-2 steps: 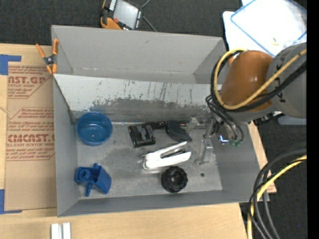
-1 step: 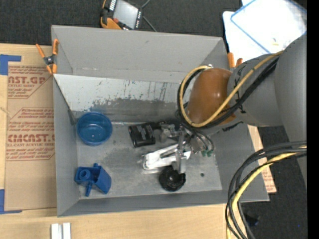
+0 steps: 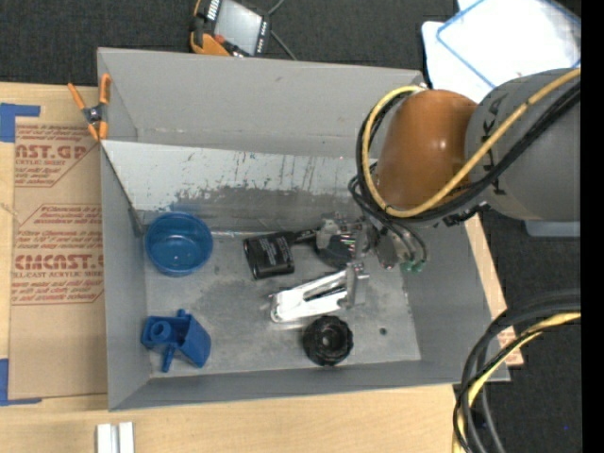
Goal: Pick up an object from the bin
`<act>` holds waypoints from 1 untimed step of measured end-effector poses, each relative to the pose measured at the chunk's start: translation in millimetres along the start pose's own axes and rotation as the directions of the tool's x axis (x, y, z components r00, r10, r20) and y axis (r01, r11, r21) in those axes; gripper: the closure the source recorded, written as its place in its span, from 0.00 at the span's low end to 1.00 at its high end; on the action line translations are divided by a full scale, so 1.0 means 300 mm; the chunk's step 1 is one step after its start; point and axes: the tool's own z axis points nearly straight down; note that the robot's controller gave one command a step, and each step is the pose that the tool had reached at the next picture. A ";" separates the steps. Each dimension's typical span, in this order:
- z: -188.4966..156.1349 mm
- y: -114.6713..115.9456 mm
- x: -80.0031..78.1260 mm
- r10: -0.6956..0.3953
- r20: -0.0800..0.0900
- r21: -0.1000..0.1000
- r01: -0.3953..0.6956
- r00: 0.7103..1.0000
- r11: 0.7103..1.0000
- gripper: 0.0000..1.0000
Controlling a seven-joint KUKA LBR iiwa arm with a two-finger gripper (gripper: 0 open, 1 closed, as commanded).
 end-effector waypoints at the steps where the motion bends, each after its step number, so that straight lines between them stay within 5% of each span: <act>1: 0.204 0.011 0.044 -0.028 -0.016 -0.005 0.028 0.999 1.000 0.00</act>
Offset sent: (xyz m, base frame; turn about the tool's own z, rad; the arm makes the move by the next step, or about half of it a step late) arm -0.0212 0.0176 -0.0906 -0.1425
